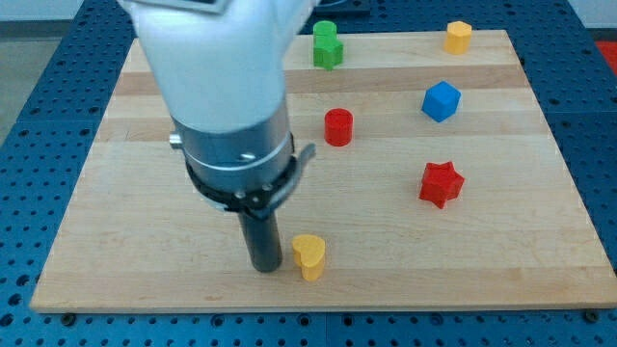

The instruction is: Push the yellow heart bottom of the red star

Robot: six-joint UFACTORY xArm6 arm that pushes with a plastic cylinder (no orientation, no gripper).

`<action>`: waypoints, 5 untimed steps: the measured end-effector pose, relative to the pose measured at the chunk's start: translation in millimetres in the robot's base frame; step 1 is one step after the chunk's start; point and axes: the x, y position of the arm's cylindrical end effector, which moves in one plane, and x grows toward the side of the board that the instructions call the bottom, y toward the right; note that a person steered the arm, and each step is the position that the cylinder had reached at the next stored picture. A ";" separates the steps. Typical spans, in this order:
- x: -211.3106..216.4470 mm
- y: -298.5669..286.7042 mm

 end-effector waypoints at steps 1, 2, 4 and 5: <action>3.0 22.4; 0.7 46.6; -4.3 79.0; -6.6 99.7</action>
